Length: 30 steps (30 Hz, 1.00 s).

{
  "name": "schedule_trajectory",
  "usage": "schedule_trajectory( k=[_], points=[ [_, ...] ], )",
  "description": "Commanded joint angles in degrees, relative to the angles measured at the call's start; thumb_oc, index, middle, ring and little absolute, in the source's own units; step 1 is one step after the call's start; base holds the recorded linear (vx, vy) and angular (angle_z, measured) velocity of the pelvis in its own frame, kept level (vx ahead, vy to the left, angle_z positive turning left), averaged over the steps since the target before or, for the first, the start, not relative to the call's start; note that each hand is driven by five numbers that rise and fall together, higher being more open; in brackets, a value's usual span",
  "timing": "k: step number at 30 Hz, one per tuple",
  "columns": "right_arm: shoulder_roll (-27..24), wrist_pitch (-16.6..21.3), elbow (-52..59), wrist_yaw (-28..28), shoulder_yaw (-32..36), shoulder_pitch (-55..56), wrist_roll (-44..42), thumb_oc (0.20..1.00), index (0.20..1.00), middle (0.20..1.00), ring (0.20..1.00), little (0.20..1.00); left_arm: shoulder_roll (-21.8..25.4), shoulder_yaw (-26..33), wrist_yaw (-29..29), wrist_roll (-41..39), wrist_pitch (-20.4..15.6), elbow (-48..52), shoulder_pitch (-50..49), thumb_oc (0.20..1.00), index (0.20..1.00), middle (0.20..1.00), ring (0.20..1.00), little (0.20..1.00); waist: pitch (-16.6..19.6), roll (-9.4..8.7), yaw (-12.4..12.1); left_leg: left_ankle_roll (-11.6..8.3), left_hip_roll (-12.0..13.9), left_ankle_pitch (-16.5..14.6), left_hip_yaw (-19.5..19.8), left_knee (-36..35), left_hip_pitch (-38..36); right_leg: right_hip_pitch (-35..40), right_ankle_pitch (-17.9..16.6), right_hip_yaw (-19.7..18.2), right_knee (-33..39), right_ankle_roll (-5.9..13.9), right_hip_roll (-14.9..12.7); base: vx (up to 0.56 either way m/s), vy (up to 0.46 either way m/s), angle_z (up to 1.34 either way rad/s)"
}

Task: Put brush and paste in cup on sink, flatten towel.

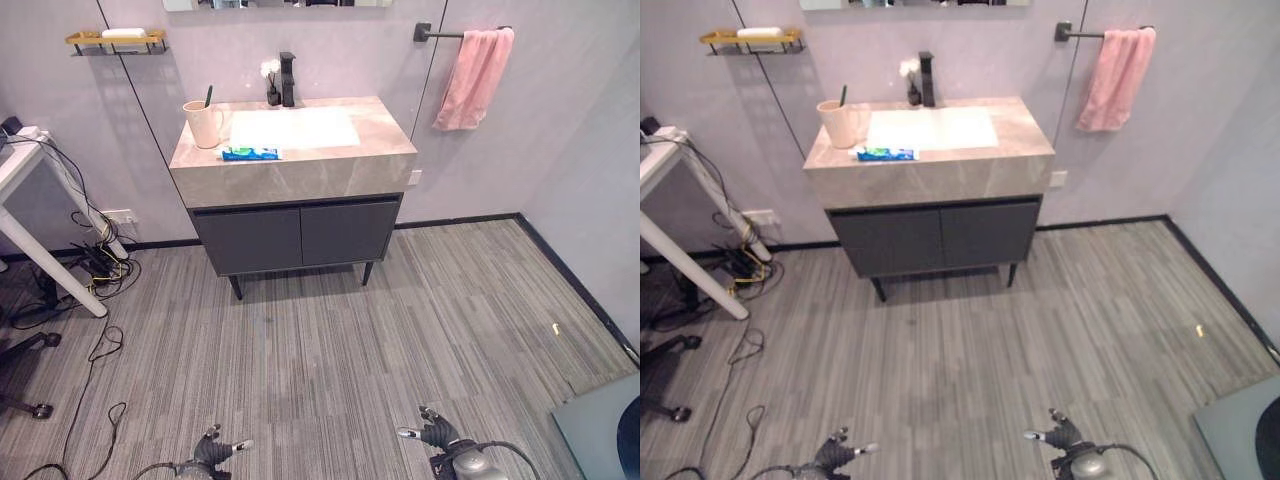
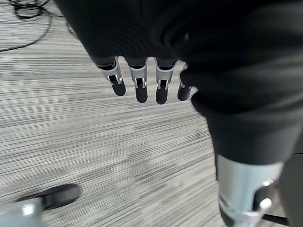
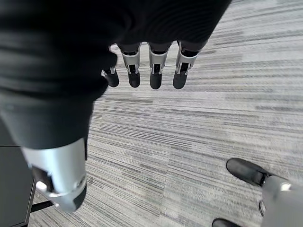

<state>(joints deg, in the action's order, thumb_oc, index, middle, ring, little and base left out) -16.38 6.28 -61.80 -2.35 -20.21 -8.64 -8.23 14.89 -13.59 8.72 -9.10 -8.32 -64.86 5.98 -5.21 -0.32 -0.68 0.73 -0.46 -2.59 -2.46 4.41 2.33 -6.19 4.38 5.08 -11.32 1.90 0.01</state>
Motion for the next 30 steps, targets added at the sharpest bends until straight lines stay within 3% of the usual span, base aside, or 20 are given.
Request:
schedule_trajectory(
  k=[1, 4, 10, 16, 17, 19, 21, 22, 24, 25, 27, 30],
  points=[
    [-1.0, 2.1, 3.4, -1.1, -0.8, 0.8, 0.1, 1.0, 1.0, 1.0, 1.0, 1.0, 1.5, -0.9, 2.1, -1.1, -2.5, 1.4, 0.6, 1.0, 1.0, 1.0, 1.0, 1.0, -1.8, -1.58, 0.6, 0.26, -2.3, -4.9, 1.1, 11.0, 4.7, -2.5, 0.2, -0.1, -7.3, 4.26, -4.7, -0.08, 0.031, 0.09],
    [-1.3, 1.7, 3.0, -1.4, -0.6, 0.9, 0.9, 1.0, 1.0, 1.0, 1.0, 1.0, 0.9, -0.9, 2.2, -1.1, -2.2, 0.8, 0.8, 1.0, 1.0, 1.0, 1.0, 1.0, -2.4, -1.81, 0.7, 0.58, -2.2, -7.5, 1.3, 16.5, 6.9, -4.2, 2.1, 0.6, -11.6, 3.97, -5.2, -0.01, 0.007, 0.07],
    [-1.1, 1.9, 0.6, -2.6, 0.3, 1.0, 1.1, 1.0, 1.0, 1.0, 1.0, 1.0, 0.2, -1.8, 1.8, 0.1, -2.1, -0.5, 0.2, 1.0, 1.0, 1.0, 1.0, 1.0, -2.4, -1.5, 1.0, 0.75, -2.3, -7.8, 1.2, 16.4, 6.3, -4.1, 2.0, 0.5, -12.3, 4.04, -5.2, 0.01, -0.004, -0.02],
    [-2.7, 1.5, 2.1, -1.5, -2.5, 0.4, 3.6, 1.0, 1.0, 1.0, 1.0, 1.0, 0.2, -2.0, 0.9, -0.5, -2.0, -3.3, 0.5, 1.0, 1.0, 1.0, 1.0, 1.0, -2.6, -1.34, 1.1, 0.04, -1.5, -2.5, 1.6, 7.8, 5.6, -5.0, 0.3, 0.6, -7.6, 3.3, -3.8, -0.01, -0.103, -0.05],
    [-4.5, 1.5, 3.3, -1.7, -2.5, 1.2, 4.4, 1.0, 1.0, 1.0, 1.0, 1.0, 0.0, -2.5, 0.8, -1.2, -2.0, -2.9, 1.2, 1.0, 1.0, 1.0, 1.0, 1.0, -3.7, -2.04, 1.4, -1.58, -1.5, -2.0, 2.8, 11.3, 8.6, -3.8, 0.9, 0.5, -4.1, 1.86, -3.1, 0.06, -0.279, 0.21],
    [-5.7, 1.7, 4.0, -2.1, -1.7, 1.9, 4.7, 1.0, 1.0, 1.0, 1.0, 1.0, 0.0, -2.9, 0.9, -1.2, -2.0, -1.9, 1.7, 1.0, 1.0, 1.0, 1.0, 1.0, -5.3, -2.43, 1.1, -4.26, -1.1, 2.9, 3.7, 21.1, 13.1, -2.3, 0.5, 1.0, -2.7, 0.81, -2.8, 0.03, -0.214, 0.4],
    [-6.5, 1.6, 4.3, -2.3, -1.1, 2.2, 4.4, 1.0, 1.0, 1.0, 1.0, 1.0, 0.0, -2.8, 1.0, -1.9, -2.1, -1.8, 2.0, 1.0, 1.0, 1.0, 1.0, 1.0, -6.5, -2.21, 1.1, -5.82, -1.0, 6.4, 4.5, 25.5, 15.7, -1.0, 0.2, 1.5, -1.3, 0.26, -2.6, 0.04, -0.072, 0.21],
    [-6.6, 1.5, 3.9, -2.5, -0.9, 2.2, 4.3, 1.0, 1.0, 1.0, 1.0, 1.0, 0.2, -2.4, 1.3, -2.5, -2.3, -2.0, 2.4, 1.0, 1.0, 1.0, 1.0, 1.0, -6.9, -1.97, 1.4, -6.23, -0.2, 8.0, 3.6, 24.3, 16.8, -0.2, 0.2, 2.0, -0.2, 0.08, -2.5, 0.12, -0.019, 0.07],
    [-6.6, 1.5, 2.2, -3.6, -1.1, 1.7, 4.6, 1.0, 1.0, 1.0, 1.0, 1.0, 0.9, -2.0, 2.4, -2.9, -2.7, -1.4, 2.9, 1.0, 1.0, 1.0, 1.0, 1.0, -6.7, -1.19, 1.0, -4.91, 2.1, 8.1, 0.0, 11.4, 18.1, 1.3, 0.6, 2.7, 2.6, 0.4, -1.6, 0.19, 0.03, 0.08],
    [-6.5, 1.6, 2.2, -3.6, -1.1, 1.7, 4.6, 1.0, 1.0, 1.0, 1.0, 1.0, 0.9, -2.0, 2.4, -2.9, -2.7, -1.4, 2.9, 1.0, 1.0, 1.0, 1.0, 1.0, -6.8, -1.27, 1.0, -4.89, 2.0, 8.2, -0.1, 11.1, 17.9, 1.4, 0.6, 2.7, 2.6, 0.42, -1.7, 0.18, 0.064, 0.35],
    [-5.8, 1.5, -0.1, -4.4, -2.5, 1.4, 6.1, 1.0, 1.0, 1.0, 1.0, 1.0, 0.7, -2.3, 2.9, -2.5, -2.7, -2.4, 3.2, 1.0, 1.0, 1.0, 1.0, 1.0, -6.5, -0.25, 0.1, -5.56, 5.1, 14.5, 0.1, -1.4, 19.1, 3.8, 1.1, 1.6, 4.8, 1.16, -0.8, 0.31, 0.174, 0.21],
    [-5.2, 1.5, -1.0, -4.2, -3.1, 1.4, 6.6, 1.0, 1.0, 1.0, 1.0, 1.0, 0.6, -2.3, 3.3, -2.0, -2.8, -3.4, 2.9, 1.0, 1.0, 1.0, 1.0, 1.0, -5.8, 0.14, -0.5, -6.67, 7.3, 17.2, 1.0, -6.2, 19.0, 6.4, 1.6, -0.3, 6.5, 2.22, -1.2, 0.33, 0.221, -0.2]
  ],
)
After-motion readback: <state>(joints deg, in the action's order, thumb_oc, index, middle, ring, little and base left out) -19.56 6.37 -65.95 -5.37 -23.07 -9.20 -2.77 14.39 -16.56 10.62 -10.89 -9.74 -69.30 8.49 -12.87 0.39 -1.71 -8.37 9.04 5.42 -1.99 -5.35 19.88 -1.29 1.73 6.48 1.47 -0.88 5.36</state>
